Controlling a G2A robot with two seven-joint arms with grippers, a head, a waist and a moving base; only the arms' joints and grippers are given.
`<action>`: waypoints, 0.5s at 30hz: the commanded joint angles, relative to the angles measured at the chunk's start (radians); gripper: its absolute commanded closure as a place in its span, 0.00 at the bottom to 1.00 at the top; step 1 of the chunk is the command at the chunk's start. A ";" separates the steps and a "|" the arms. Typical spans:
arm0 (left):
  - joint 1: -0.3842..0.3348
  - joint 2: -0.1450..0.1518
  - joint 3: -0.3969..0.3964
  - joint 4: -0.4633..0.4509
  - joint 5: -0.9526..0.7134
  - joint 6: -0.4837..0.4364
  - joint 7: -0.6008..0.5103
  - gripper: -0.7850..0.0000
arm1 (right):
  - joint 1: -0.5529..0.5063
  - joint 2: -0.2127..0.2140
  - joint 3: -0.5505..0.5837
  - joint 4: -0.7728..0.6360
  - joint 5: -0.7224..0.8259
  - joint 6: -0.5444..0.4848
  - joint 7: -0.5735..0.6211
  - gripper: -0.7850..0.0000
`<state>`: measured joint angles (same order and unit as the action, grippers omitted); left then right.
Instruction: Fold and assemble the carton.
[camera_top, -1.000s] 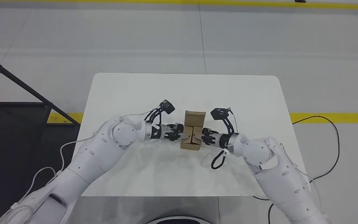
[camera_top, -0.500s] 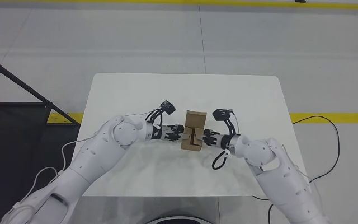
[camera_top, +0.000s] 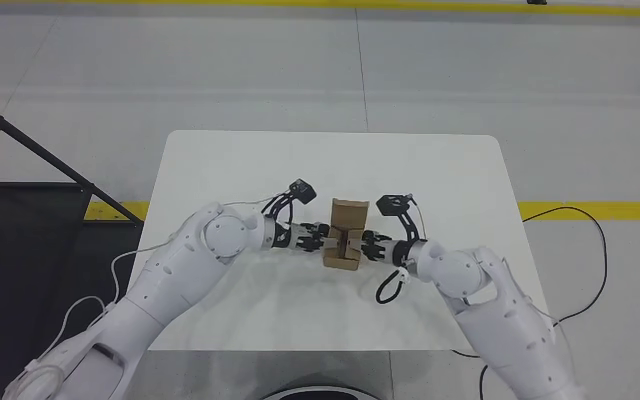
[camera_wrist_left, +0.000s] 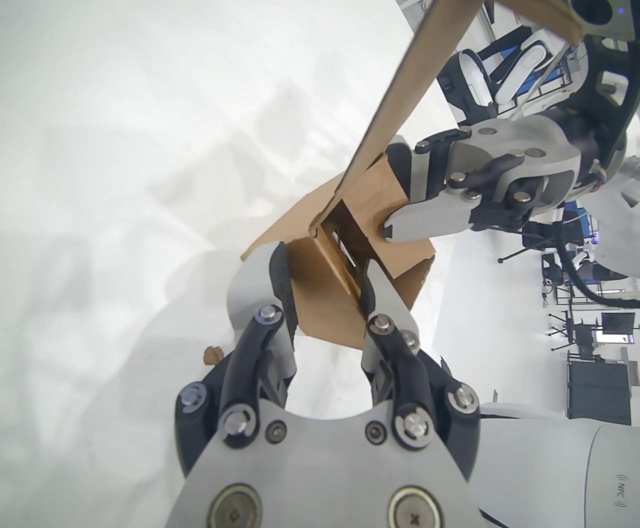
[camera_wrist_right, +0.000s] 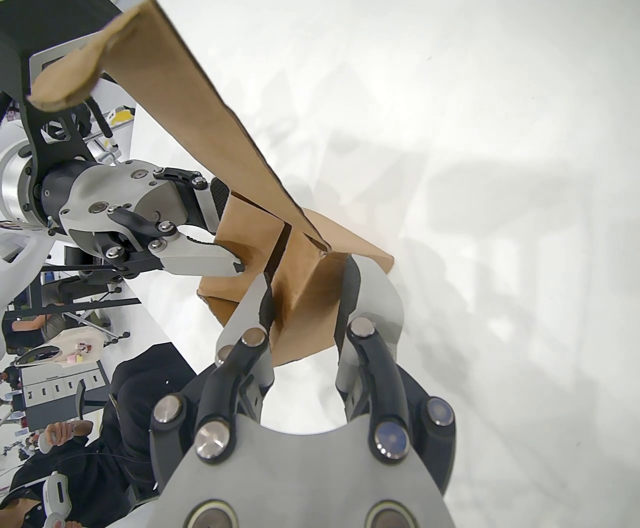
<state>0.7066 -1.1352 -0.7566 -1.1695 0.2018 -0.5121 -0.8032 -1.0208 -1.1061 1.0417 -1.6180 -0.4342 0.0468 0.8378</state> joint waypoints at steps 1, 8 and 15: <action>0.000 -0.001 -0.002 -0.002 0.002 0.005 -0.004 0.74 | -0.002 0.000 0.000 -0.006 -0.008 0.004 -0.002 0.69; 0.003 -0.003 -0.009 -0.018 0.010 0.018 -0.013 0.79 | -0.009 0.000 -0.001 -0.037 -0.051 0.030 -0.002 0.72; 0.011 -0.002 -0.022 -0.046 0.018 0.027 -0.022 0.94 | -0.013 -0.001 -0.009 -0.070 -0.095 0.064 0.009 0.75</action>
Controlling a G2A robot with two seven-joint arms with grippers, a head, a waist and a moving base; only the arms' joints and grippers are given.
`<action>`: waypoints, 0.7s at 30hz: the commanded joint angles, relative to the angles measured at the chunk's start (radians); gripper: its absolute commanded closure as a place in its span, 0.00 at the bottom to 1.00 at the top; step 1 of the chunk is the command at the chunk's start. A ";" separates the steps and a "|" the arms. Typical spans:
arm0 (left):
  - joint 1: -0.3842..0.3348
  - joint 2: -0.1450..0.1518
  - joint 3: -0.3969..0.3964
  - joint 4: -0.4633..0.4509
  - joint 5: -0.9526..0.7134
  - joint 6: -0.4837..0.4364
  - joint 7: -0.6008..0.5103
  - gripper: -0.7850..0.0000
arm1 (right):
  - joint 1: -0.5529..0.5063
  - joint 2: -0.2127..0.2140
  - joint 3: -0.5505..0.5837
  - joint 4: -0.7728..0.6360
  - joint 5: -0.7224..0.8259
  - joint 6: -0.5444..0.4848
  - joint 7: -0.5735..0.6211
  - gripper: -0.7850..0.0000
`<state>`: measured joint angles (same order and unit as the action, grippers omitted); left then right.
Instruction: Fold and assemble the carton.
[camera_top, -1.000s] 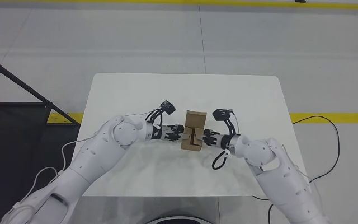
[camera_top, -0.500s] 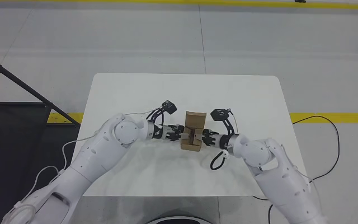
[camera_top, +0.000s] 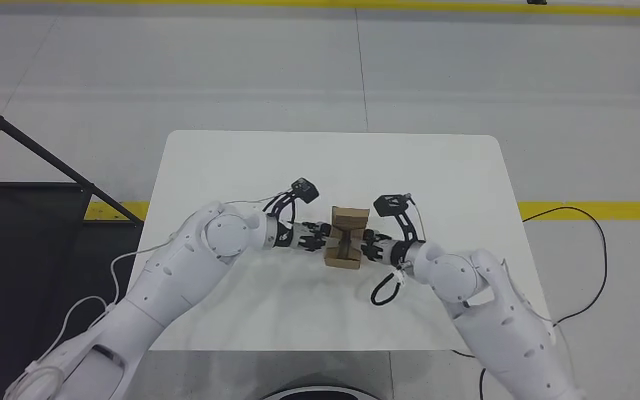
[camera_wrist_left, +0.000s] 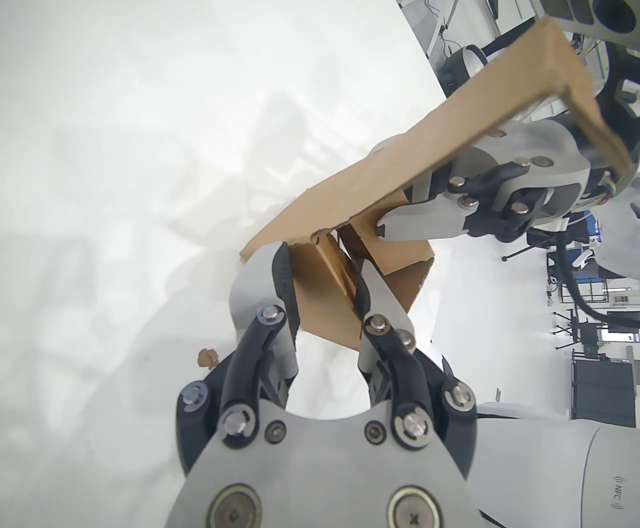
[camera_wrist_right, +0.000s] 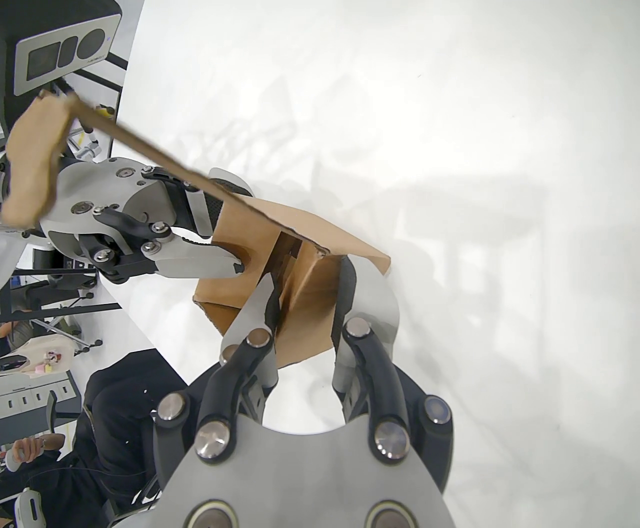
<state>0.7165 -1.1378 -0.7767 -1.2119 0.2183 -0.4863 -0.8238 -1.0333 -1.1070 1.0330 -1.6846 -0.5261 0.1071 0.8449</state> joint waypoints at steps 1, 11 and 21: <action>0.003 0.000 -0.004 -0.007 0.002 0.003 -0.002 0.96 | 0.000 -0.001 -0.001 -0.007 -0.006 0.008 0.003 0.75; 0.016 0.001 -0.015 -0.027 0.009 0.012 -0.019 1.00 | 0.005 -0.004 -0.009 -0.016 -0.030 0.031 0.032 0.86; 0.017 -0.004 -0.019 -0.030 0.007 0.023 -0.038 1.00 | 0.011 -0.009 -0.016 -0.015 -0.051 0.047 0.049 1.00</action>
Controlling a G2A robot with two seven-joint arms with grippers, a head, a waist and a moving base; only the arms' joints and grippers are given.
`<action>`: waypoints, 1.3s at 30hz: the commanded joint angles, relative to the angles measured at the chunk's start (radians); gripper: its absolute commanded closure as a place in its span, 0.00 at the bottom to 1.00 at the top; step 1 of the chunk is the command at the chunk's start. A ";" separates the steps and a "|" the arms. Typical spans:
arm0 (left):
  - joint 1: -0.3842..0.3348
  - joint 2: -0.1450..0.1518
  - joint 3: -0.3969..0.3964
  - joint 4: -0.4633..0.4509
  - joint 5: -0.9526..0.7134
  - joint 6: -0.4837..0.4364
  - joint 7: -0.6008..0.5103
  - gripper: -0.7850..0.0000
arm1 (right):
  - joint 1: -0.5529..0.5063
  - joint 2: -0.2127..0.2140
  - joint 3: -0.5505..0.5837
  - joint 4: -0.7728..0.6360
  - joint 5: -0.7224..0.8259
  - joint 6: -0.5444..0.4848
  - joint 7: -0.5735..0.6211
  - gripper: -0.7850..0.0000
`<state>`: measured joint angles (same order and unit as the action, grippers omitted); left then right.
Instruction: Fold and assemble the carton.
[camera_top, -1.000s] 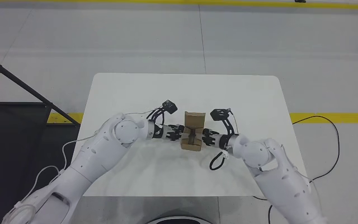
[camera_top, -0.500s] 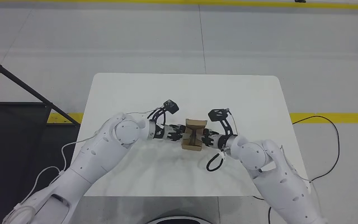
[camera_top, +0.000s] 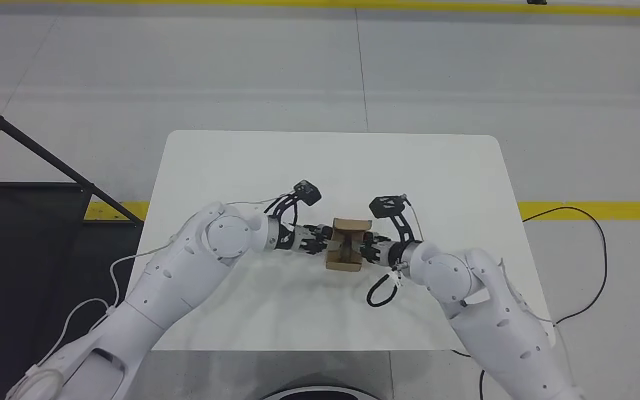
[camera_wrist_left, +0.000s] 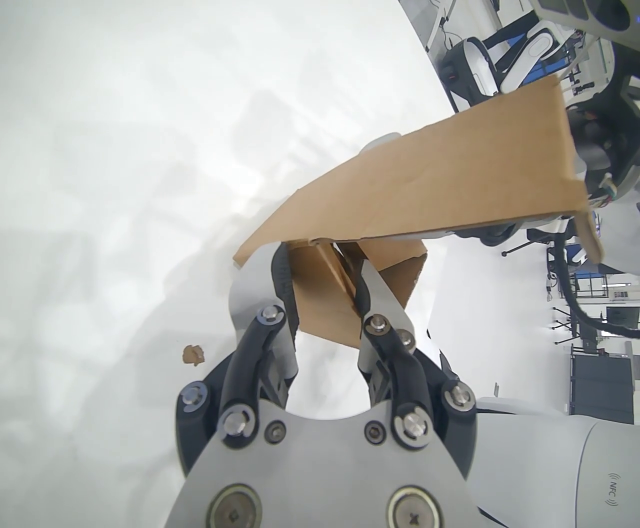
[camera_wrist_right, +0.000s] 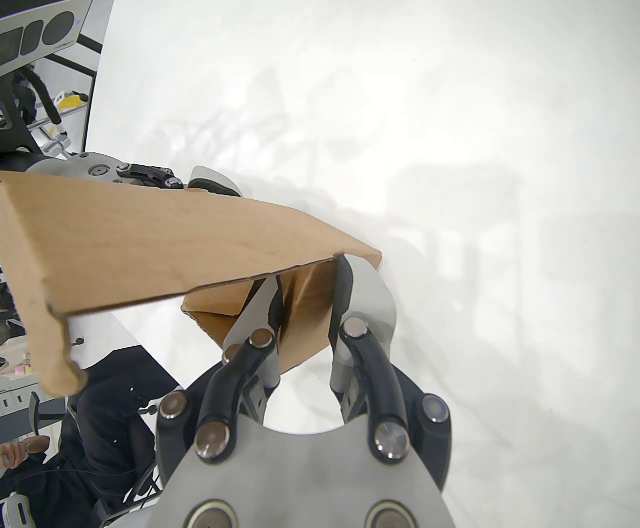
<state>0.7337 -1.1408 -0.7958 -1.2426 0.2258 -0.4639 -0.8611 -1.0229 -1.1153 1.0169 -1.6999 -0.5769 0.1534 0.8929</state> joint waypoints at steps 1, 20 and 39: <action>0.000 -0.001 0.000 0.000 0.000 0.001 -0.003 1.00 | 0.001 -0.001 -0.001 0.000 -0.001 0.000 0.003 1.00; 0.000 -0.010 -0.006 0.011 -0.003 0.001 -0.017 1.00 | 0.010 -0.009 -0.005 0.009 -0.006 0.000 0.022 0.88; 0.018 -0.002 -0.054 -0.003 -0.020 -0.008 -0.025 0.51 | -0.004 -0.011 0.027 0.003 -0.001 0.007 0.013 0.55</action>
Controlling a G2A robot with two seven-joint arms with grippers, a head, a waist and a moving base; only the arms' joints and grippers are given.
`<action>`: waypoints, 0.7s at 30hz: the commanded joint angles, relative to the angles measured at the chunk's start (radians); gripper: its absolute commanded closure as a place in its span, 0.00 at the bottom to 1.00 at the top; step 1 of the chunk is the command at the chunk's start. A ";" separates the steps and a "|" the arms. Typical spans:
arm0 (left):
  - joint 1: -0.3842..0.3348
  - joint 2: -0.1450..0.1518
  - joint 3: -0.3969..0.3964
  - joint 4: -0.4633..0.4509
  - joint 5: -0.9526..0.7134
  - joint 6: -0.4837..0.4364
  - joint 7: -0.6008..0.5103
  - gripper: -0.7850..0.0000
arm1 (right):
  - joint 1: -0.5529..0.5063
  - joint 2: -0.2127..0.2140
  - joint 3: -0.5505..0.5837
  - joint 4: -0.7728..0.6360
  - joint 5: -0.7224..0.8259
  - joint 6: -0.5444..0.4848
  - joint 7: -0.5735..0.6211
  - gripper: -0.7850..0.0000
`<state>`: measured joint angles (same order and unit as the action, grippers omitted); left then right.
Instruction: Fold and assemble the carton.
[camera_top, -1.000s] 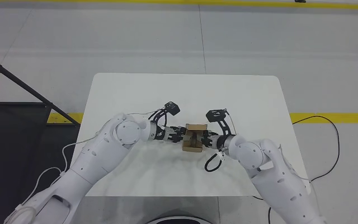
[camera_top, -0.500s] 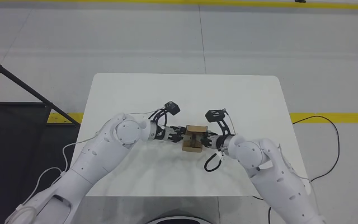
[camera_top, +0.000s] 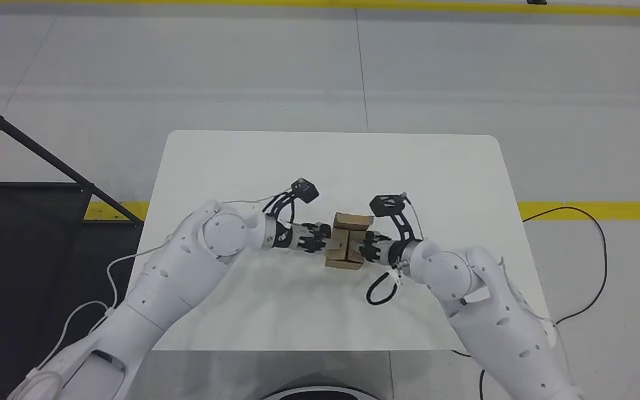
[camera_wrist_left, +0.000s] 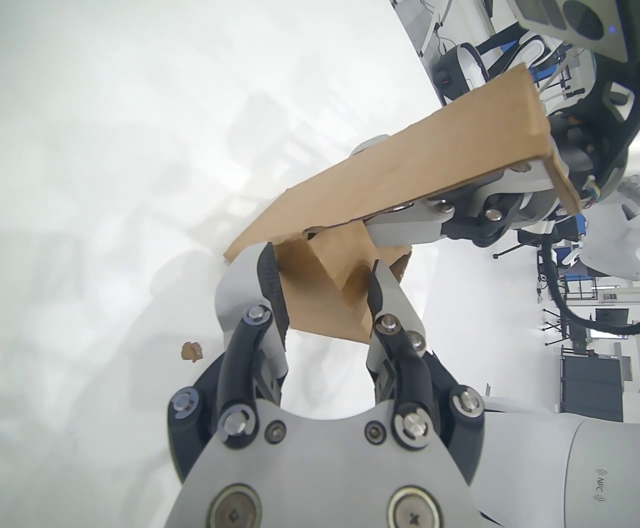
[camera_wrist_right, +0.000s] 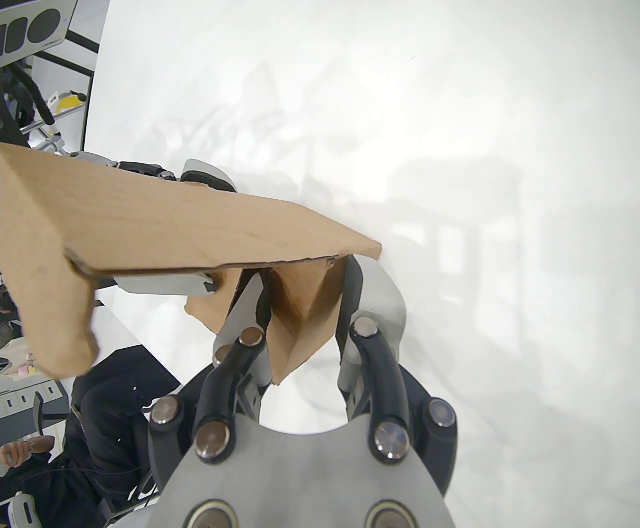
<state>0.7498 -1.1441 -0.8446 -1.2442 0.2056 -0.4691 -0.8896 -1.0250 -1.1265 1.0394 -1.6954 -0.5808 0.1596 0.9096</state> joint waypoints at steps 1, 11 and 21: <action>0.004 0.002 -0.010 -0.002 0.000 -0.004 0.008 0.50 | -0.006 0.001 0.011 -0.004 0.007 0.001 -0.009 0.52; 0.030 0.014 -0.053 -0.018 0.000 -0.015 0.025 0.22 | -0.036 0.005 0.062 -0.017 0.043 -0.024 -0.054 0.00; 0.070 0.030 -0.123 -0.023 0.003 -0.087 0.113 0.04 | -0.086 0.008 0.199 0.041 0.293 -0.315 -0.258 0.00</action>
<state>0.8159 -1.1159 -0.9610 -1.2662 0.2087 -0.5461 -0.7829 -1.1093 -1.1184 1.2269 -1.6686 -0.3239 -0.1057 0.6698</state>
